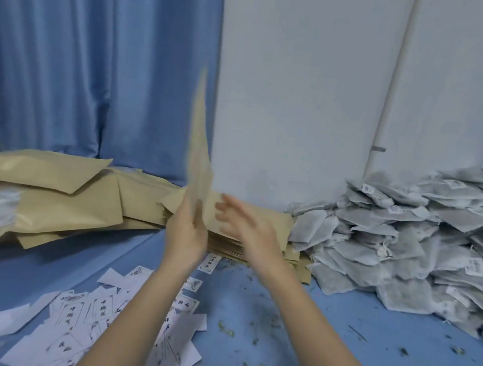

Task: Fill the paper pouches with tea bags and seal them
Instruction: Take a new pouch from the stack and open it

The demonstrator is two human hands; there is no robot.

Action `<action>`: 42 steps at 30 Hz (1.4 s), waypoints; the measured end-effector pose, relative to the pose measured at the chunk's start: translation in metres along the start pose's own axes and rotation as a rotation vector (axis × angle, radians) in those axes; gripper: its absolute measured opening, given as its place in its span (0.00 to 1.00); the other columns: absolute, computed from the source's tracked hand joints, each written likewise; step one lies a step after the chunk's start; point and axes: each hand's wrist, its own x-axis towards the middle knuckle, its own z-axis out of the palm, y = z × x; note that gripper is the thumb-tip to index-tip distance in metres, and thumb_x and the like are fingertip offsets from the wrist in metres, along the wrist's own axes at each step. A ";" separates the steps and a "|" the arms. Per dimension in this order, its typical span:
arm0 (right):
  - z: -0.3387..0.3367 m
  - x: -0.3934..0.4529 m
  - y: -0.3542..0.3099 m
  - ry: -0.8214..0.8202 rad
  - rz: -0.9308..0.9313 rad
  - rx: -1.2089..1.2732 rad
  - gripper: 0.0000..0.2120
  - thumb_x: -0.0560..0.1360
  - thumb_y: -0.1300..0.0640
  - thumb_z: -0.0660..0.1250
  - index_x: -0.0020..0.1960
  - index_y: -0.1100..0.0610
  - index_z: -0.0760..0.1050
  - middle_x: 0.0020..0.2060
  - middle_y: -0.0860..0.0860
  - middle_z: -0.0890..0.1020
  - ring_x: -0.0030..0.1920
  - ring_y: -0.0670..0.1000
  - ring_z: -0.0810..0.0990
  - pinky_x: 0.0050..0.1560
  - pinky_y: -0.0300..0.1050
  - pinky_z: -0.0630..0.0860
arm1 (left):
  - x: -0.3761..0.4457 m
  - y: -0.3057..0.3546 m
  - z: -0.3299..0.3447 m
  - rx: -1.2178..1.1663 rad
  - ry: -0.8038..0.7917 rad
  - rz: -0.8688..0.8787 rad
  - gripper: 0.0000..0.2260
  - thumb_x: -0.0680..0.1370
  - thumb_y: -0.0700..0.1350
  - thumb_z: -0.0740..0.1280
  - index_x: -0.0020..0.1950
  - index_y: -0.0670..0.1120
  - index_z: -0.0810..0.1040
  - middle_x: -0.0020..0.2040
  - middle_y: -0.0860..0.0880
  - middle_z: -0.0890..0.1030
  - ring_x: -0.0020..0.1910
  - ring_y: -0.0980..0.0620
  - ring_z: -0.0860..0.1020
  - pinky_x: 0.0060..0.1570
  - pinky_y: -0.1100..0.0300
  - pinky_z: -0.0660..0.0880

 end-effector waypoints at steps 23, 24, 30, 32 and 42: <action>-0.079 -0.035 0.013 0.400 0.454 0.564 0.03 0.69 0.67 0.71 0.42 0.65 0.78 0.34 0.55 0.85 0.34 0.50 0.84 0.31 0.40 0.80 | -0.065 0.008 -0.003 0.004 -0.781 -0.163 0.45 0.69 0.46 0.72 0.78 0.53 0.49 0.76 0.53 0.56 0.73 0.54 0.59 0.66 0.60 0.62; -0.079 -0.037 0.014 0.387 0.447 0.571 0.03 0.69 0.67 0.72 0.42 0.65 0.79 0.35 0.56 0.85 0.35 0.50 0.84 0.32 0.40 0.79 | -0.064 0.018 0.005 -0.056 -0.666 -0.155 0.37 0.72 0.47 0.70 0.77 0.53 0.55 0.75 0.54 0.61 0.71 0.55 0.63 0.63 0.61 0.63; -0.078 -0.037 0.016 0.345 0.384 0.472 0.02 0.68 0.66 0.73 0.37 0.64 0.82 0.36 0.58 0.82 0.36 0.54 0.80 0.41 0.45 0.78 | -0.060 0.061 0.049 -0.002 -0.429 -0.235 0.27 0.74 0.63 0.62 0.68 0.49 0.71 0.63 0.49 0.76 0.61 0.48 0.74 0.58 0.55 0.71; -0.077 -0.039 0.016 0.313 0.356 0.415 0.07 0.70 0.66 0.70 0.33 0.62 0.83 0.34 0.57 0.80 0.36 0.53 0.76 0.37 0.42 0.73 | -0.059 0.065 0.056 0.125 -0.385 -0.199 0.29 0.74 0.64 0.61 0.67 0.46 0.71 0.63 0.48 0.76 0.63 0.46 0.73 0.52 0.58 0.67; -0.079 -0.048 0.012 0.051 0.417 0.500 0.09 0.77 0.58 0.64 0.51 0.63 0.78 0.30 0.49 0.82 0.30 0.43 0.80 0.32 0.36 0.77 | -0.067 0.060 0.061 -0.092 -0.211 -0.235 0.14 0.75 0.60 0.64 0.42 0.52 0.83 0.35 0.54 0.80 0.44 0.48 0.78 0.45 0.54 0.75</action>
